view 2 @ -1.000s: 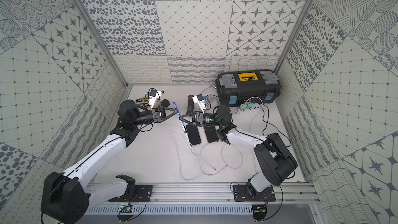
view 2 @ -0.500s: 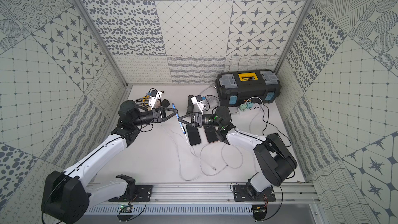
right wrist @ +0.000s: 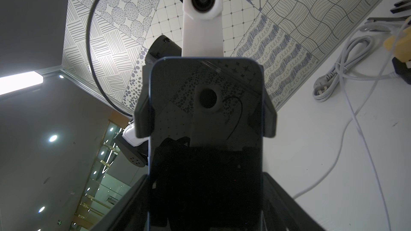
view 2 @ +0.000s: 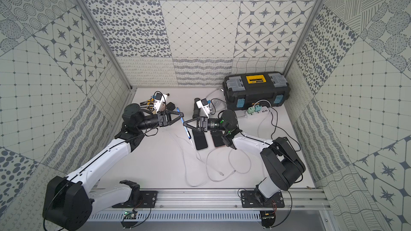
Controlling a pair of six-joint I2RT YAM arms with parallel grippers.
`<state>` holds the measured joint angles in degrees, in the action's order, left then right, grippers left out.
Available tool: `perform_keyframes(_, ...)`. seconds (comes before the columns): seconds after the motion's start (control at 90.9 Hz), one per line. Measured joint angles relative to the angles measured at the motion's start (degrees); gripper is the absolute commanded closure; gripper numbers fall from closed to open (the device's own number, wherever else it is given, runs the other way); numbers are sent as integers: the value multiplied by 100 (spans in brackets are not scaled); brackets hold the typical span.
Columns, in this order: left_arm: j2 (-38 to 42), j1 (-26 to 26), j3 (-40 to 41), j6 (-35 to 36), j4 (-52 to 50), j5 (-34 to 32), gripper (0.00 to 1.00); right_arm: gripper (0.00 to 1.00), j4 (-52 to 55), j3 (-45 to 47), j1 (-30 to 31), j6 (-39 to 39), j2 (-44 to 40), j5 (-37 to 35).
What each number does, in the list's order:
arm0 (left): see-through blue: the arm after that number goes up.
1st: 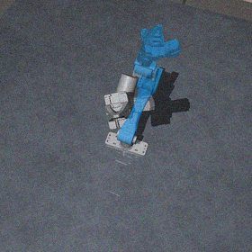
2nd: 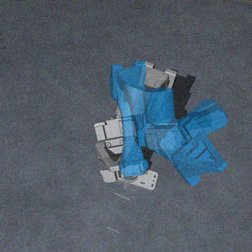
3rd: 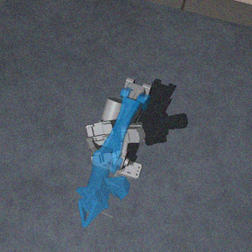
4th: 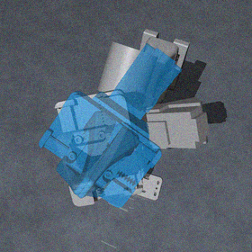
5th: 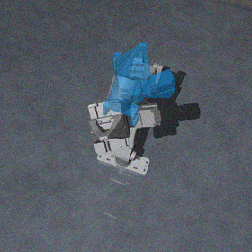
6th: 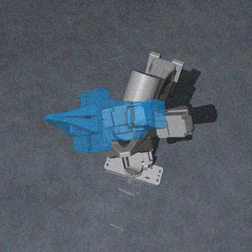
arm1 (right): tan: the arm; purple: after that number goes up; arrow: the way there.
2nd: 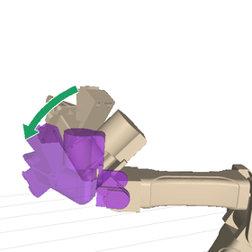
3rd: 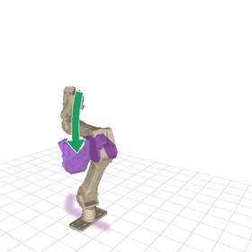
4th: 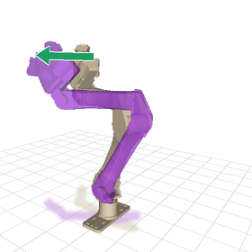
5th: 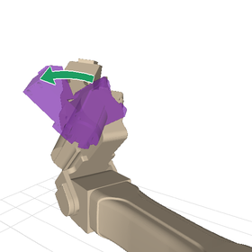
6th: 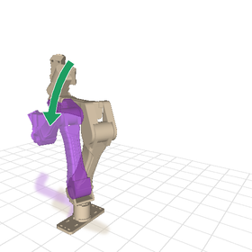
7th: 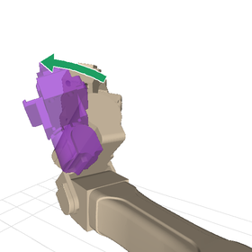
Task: Unplug the charging cable from the phone
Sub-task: Pick up the phone at the center of the board.
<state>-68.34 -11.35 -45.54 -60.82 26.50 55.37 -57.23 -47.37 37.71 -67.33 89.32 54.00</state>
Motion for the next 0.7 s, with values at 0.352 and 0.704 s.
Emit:
perform_keyframes(0.352,2,0,0,7,-4,-15,77,12,20,28,9,144,-11,0)
perform_keyframes(0.704,15,0,-20,149,-59,-11,97,11,87,308,9,446,-258,129)
